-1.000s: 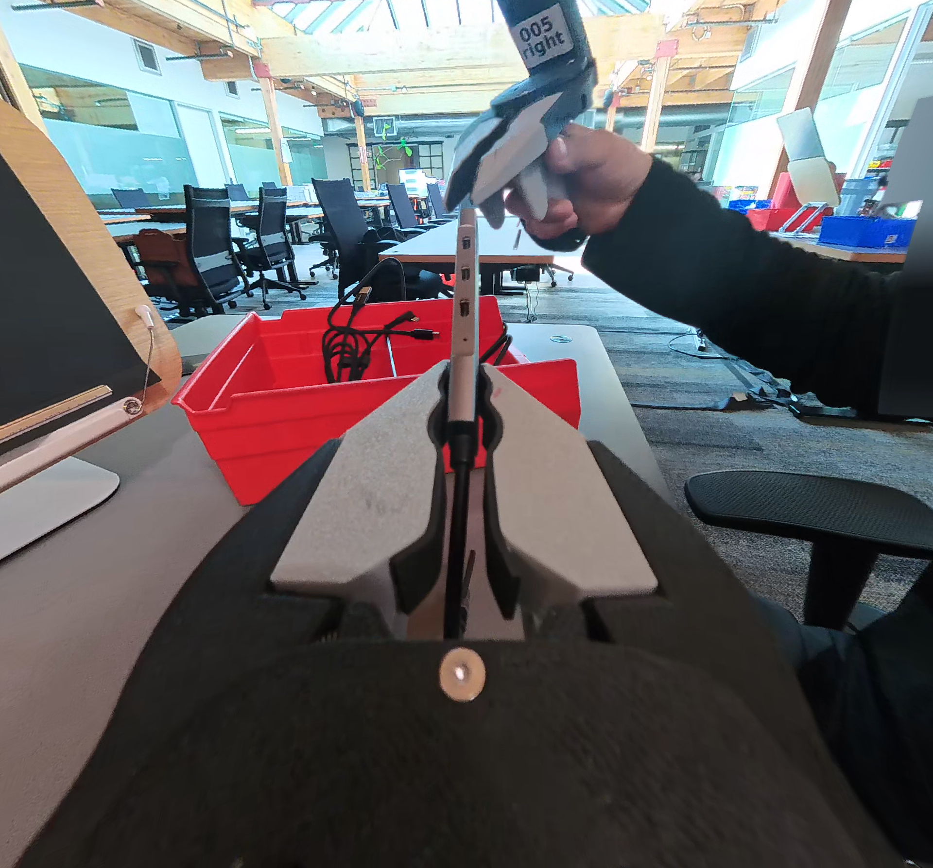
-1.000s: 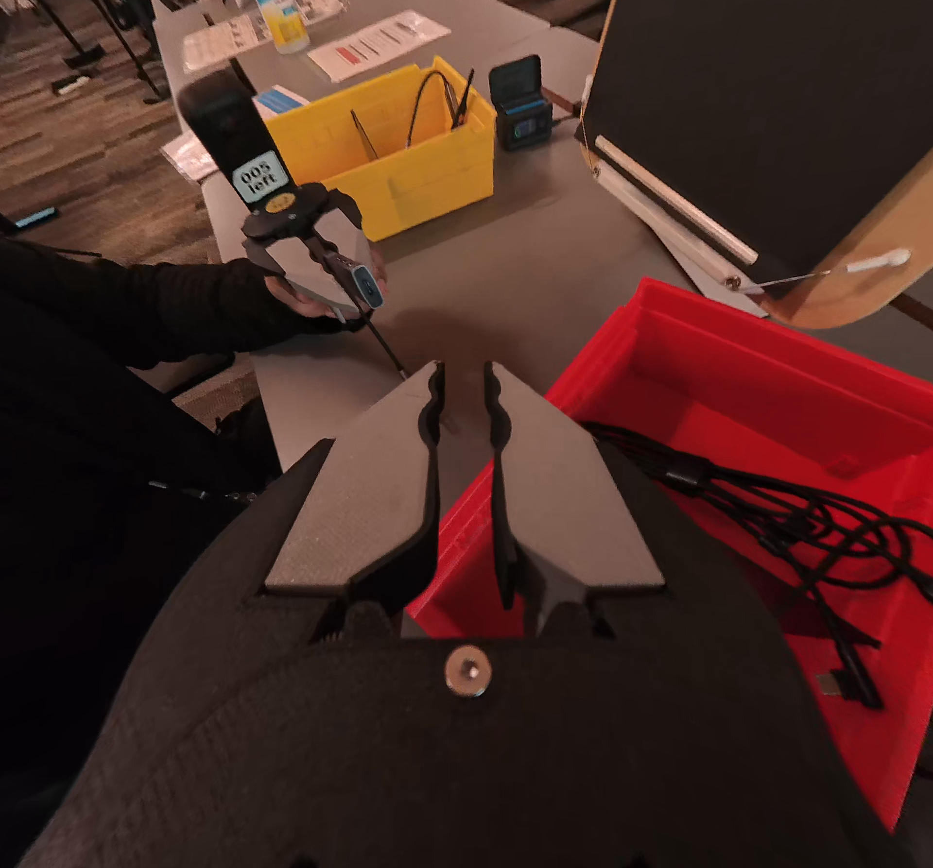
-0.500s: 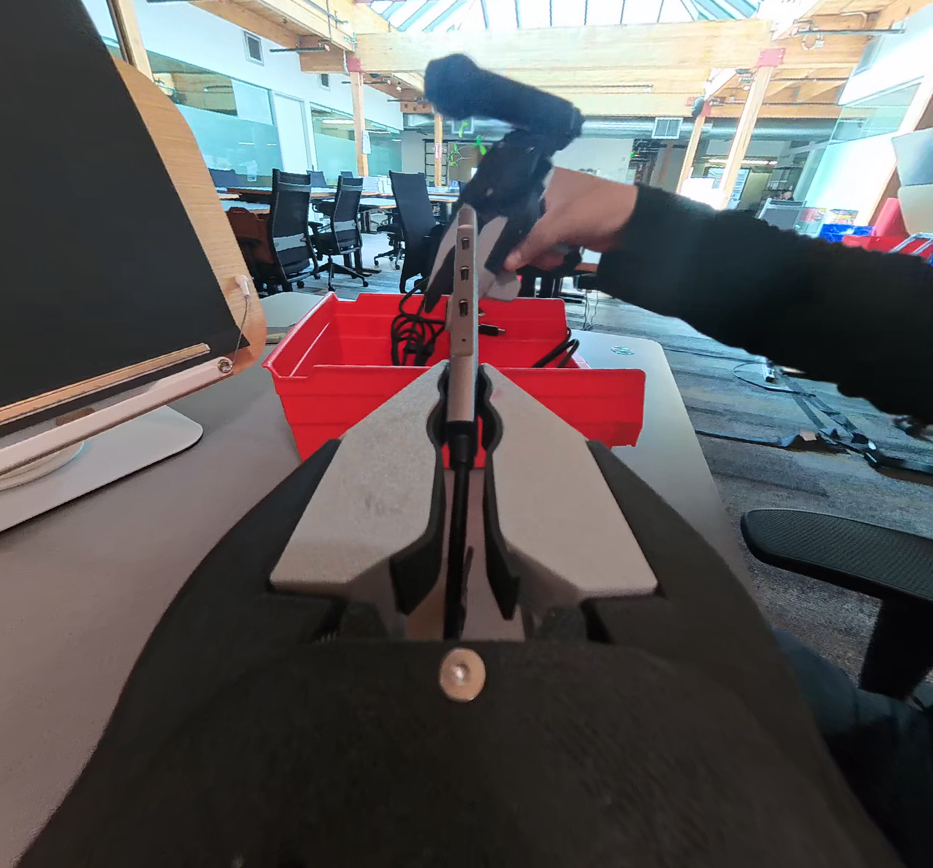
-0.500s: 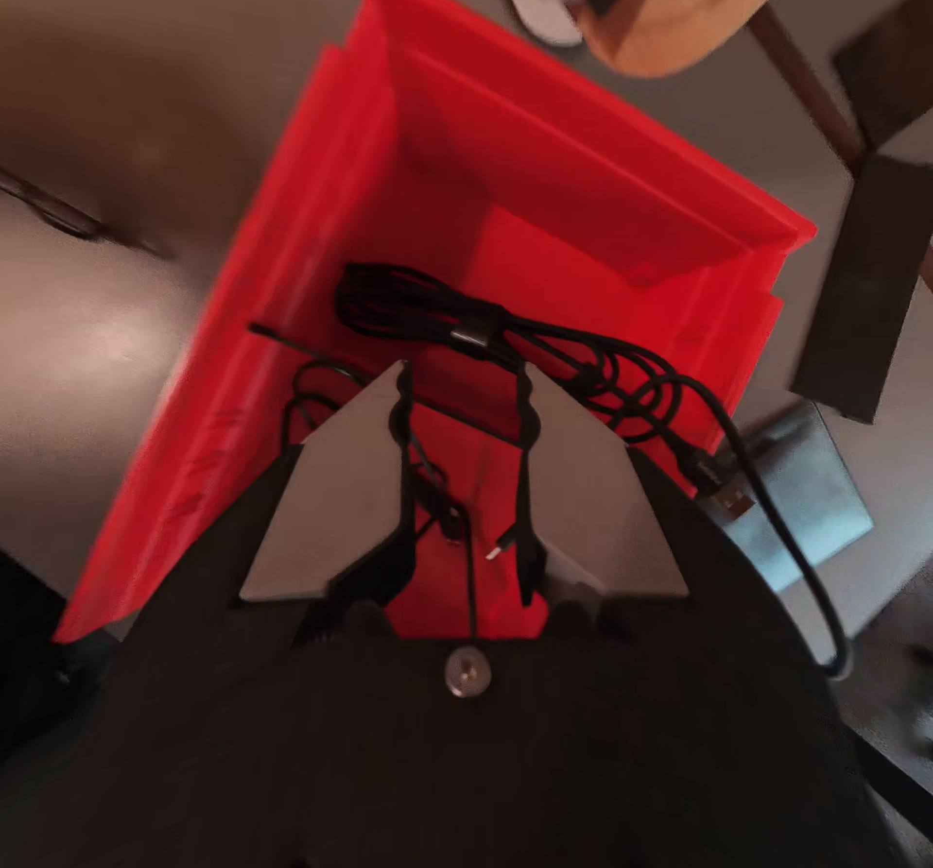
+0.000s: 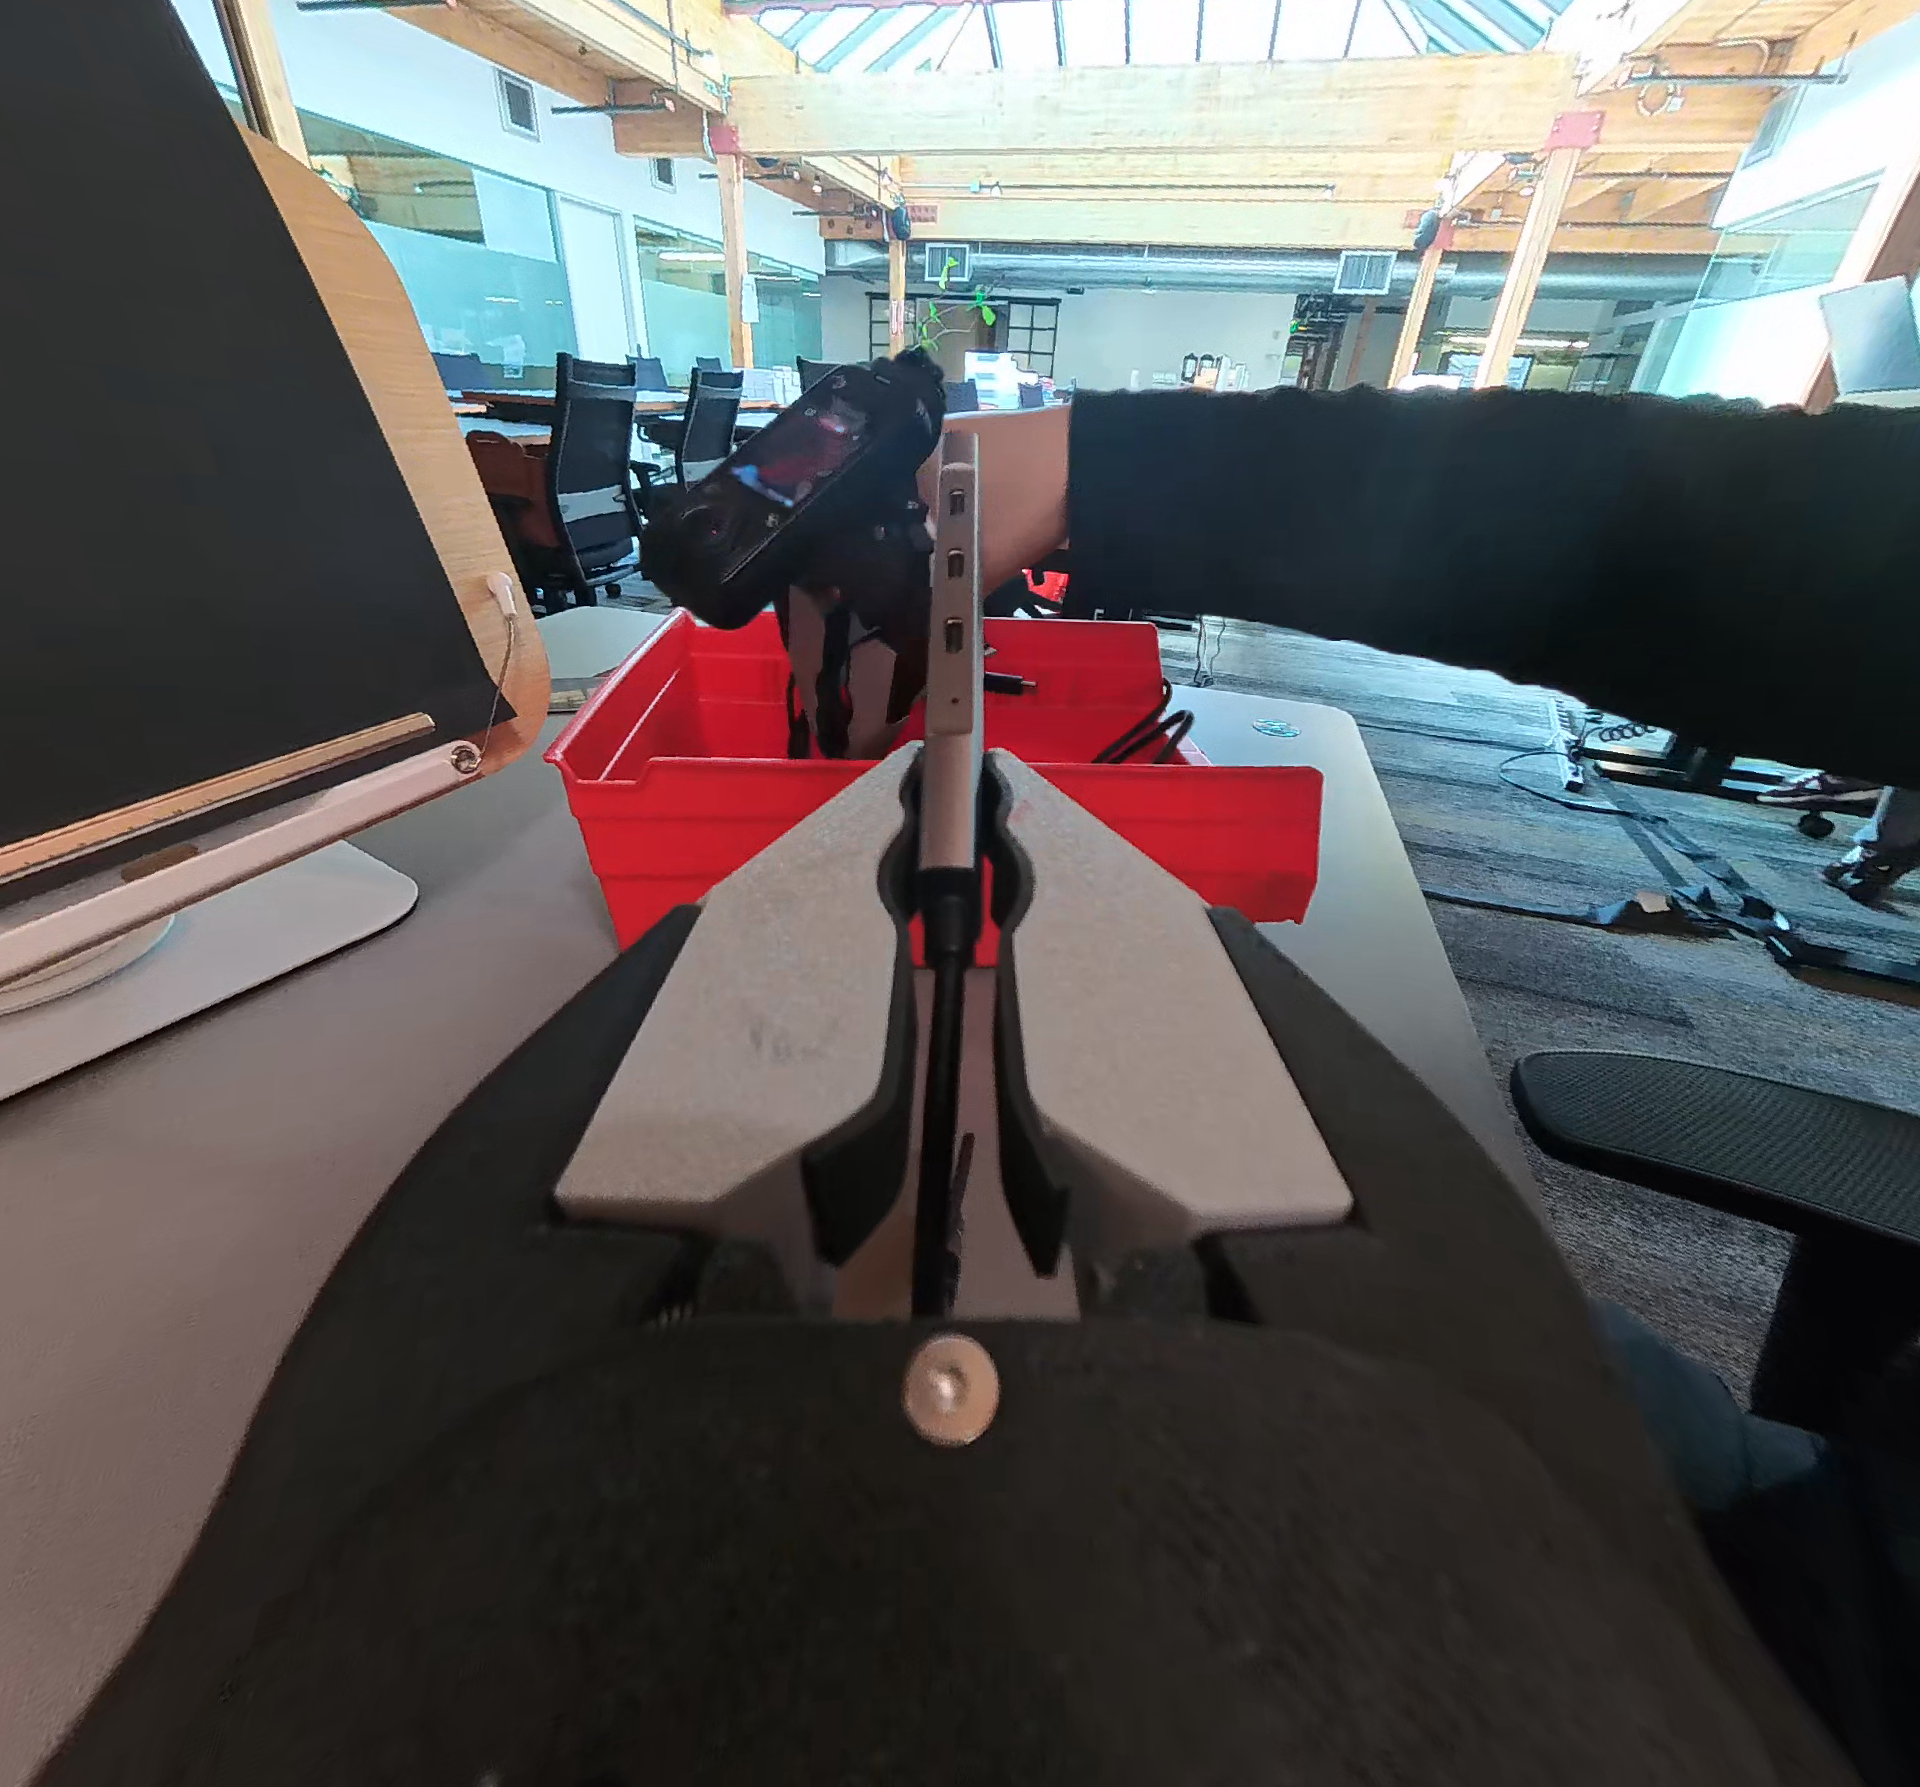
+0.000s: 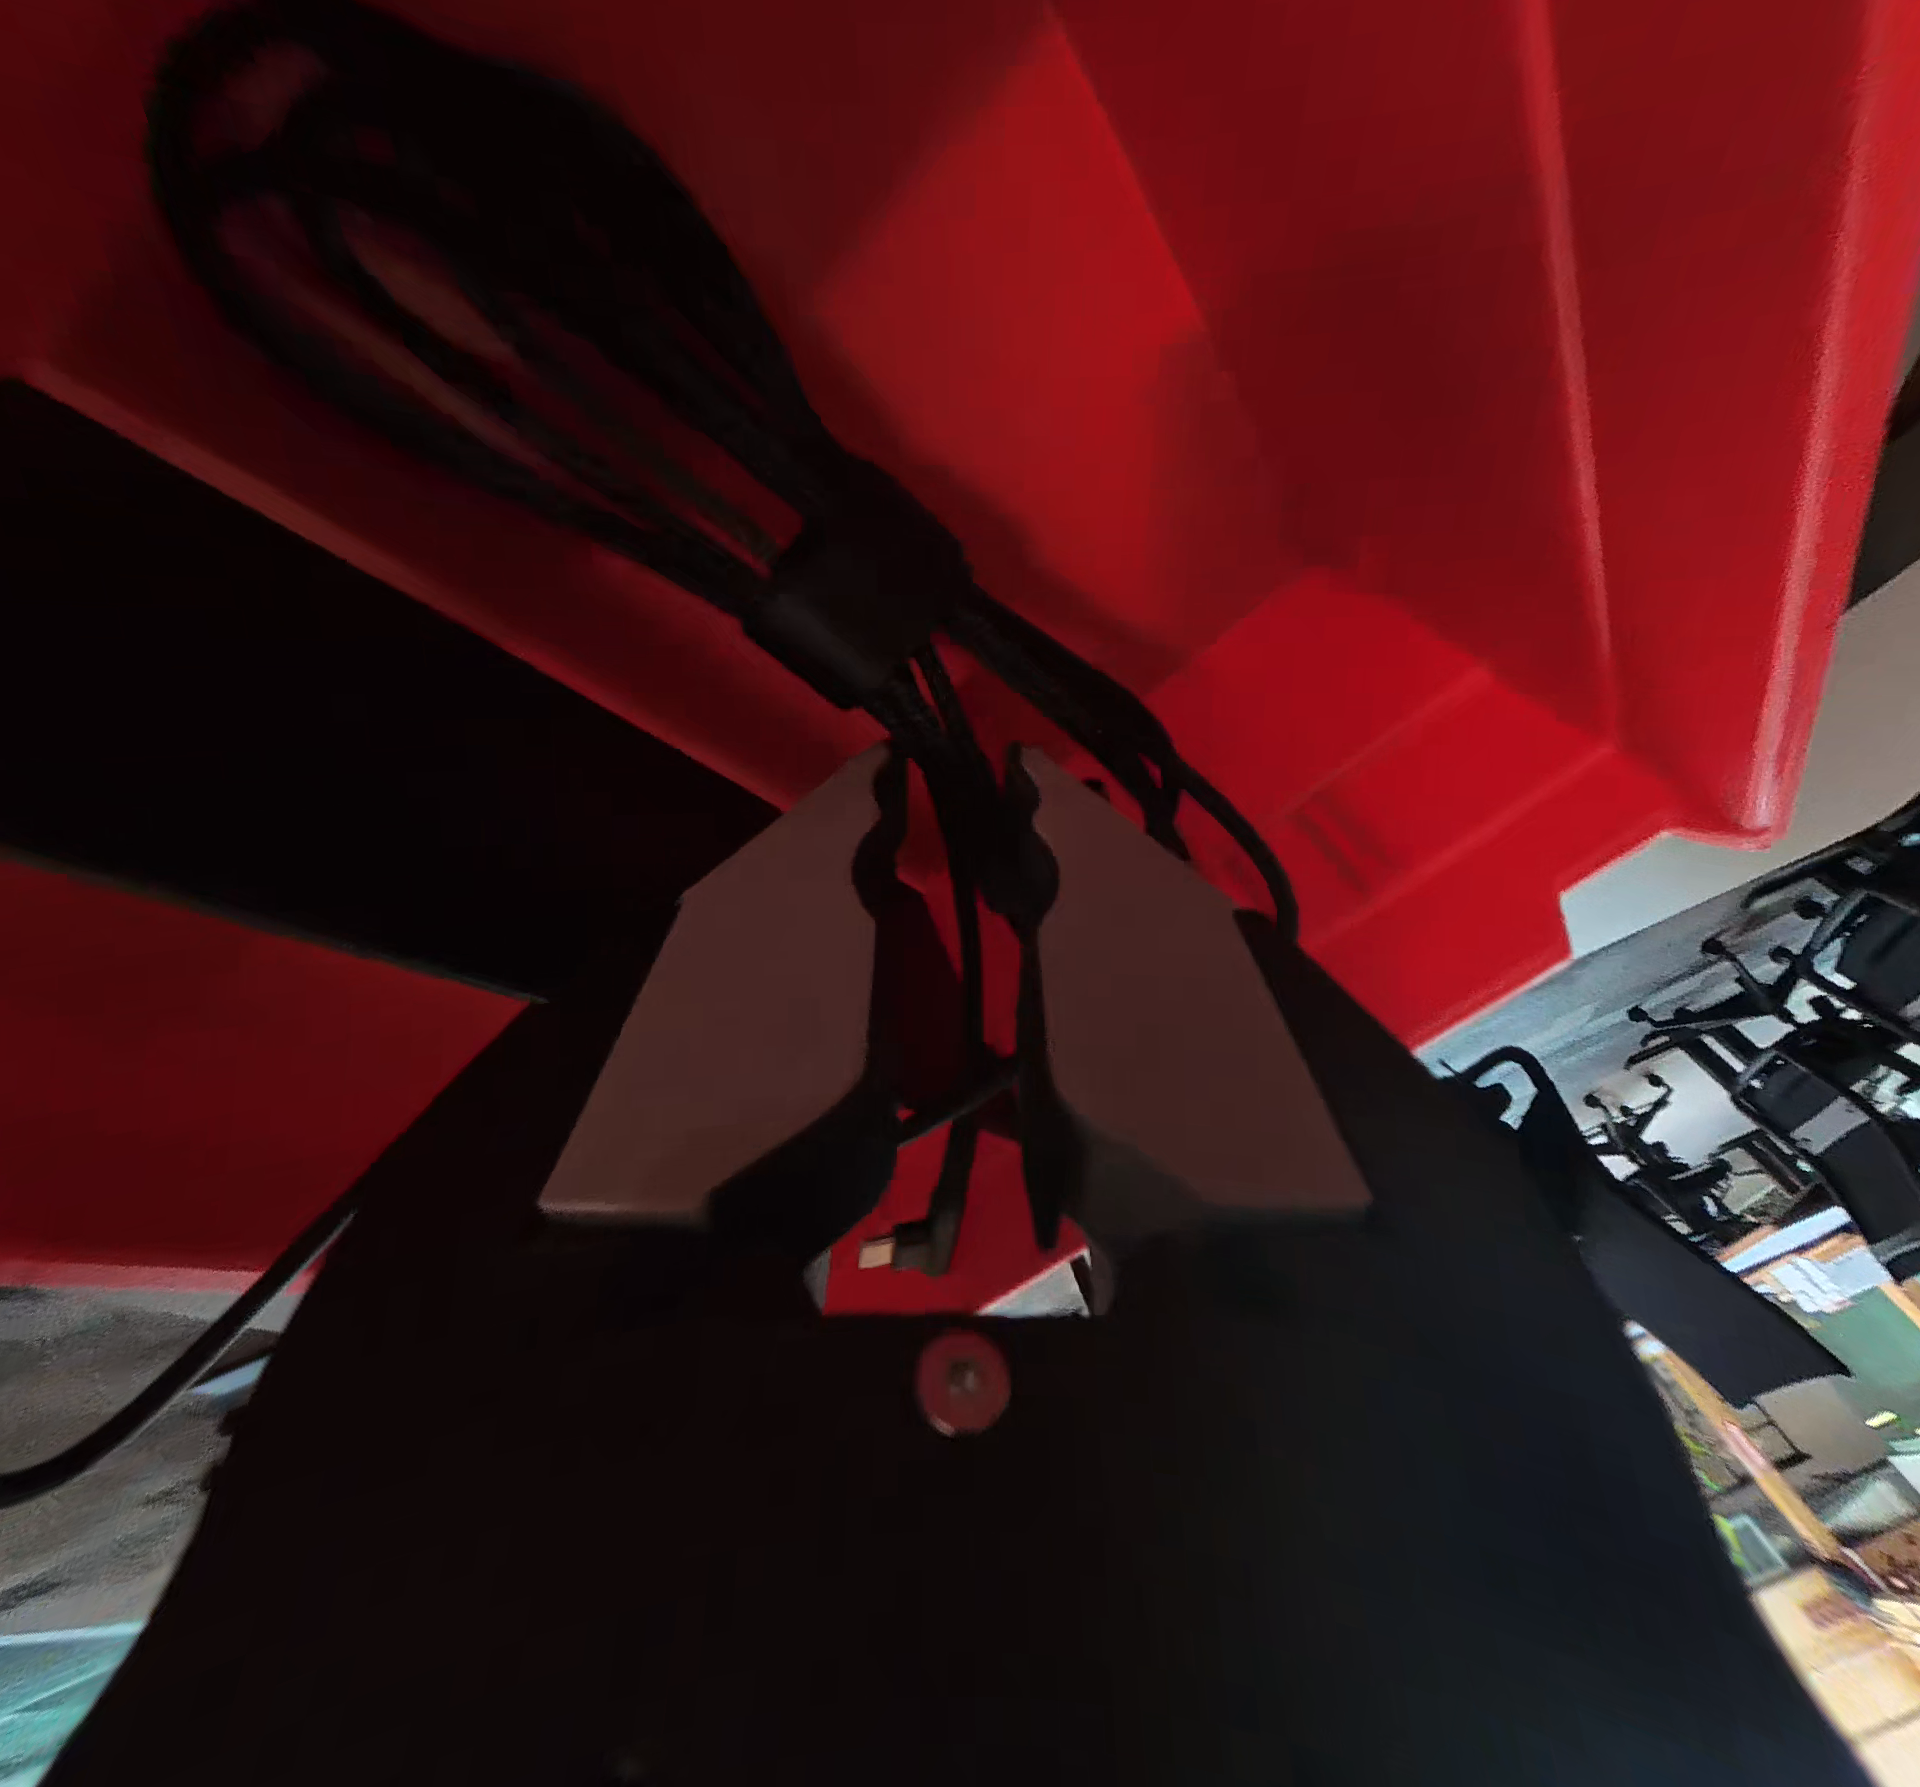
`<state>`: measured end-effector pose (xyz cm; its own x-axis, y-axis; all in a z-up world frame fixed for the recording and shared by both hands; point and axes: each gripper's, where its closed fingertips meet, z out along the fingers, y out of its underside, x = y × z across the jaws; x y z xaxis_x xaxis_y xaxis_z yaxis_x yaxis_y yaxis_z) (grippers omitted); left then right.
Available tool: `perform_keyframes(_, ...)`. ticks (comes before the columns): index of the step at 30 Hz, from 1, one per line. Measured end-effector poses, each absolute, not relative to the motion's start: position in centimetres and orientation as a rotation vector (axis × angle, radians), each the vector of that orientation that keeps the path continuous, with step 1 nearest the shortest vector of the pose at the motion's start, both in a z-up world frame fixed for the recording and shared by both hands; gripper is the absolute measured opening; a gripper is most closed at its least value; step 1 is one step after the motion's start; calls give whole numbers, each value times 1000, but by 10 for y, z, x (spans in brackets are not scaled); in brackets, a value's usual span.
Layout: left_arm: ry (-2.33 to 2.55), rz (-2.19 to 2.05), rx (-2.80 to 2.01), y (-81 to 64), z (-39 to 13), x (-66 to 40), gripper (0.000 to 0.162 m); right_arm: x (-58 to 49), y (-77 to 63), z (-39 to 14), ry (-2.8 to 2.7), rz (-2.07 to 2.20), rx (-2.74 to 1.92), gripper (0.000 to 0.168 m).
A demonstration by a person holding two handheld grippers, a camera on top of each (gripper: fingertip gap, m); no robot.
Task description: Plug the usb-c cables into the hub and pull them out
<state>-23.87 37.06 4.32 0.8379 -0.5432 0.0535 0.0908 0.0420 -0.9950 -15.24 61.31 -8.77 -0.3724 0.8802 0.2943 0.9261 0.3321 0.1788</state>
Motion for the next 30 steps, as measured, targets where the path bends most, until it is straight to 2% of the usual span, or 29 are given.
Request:
perform_keyframes(2,381,-505,-1452,370,44,-240,6,-157,616,-77,-2415,-470,-1614,8)
perform_keyframes(10,376,-520,-1446,369,46,-240,6,-143,612,-7,-2179,-54,-1686,3)
perform_keyframes(14,381,-517,-1450,369,45,-238,6,-113,587,7,-2252,89,-1642,3)
perform_keyframes(19,388,-516,-1461,371,42,-237,6,-63,545,-19,-2524,142,-1686,4)
perform_keyframes(25,392,-510,-1466,371,40,-236,6,-26,525,-80,-2724,-85,-1875,13)
perform_keyframes(27,386,-510,-1468,372,40,-238,6,-24,537,-84,-2679,-219,-1891,16)
perform_keyframes(29,381,-516,-1468,372,40,-238,6,-32,544,-75,-2600,-189,-1892,8)
perform_keyframes(30,382,-518,-1468,372,40,-238,6,-38,547,-68,-2558,-159,-1885,13)
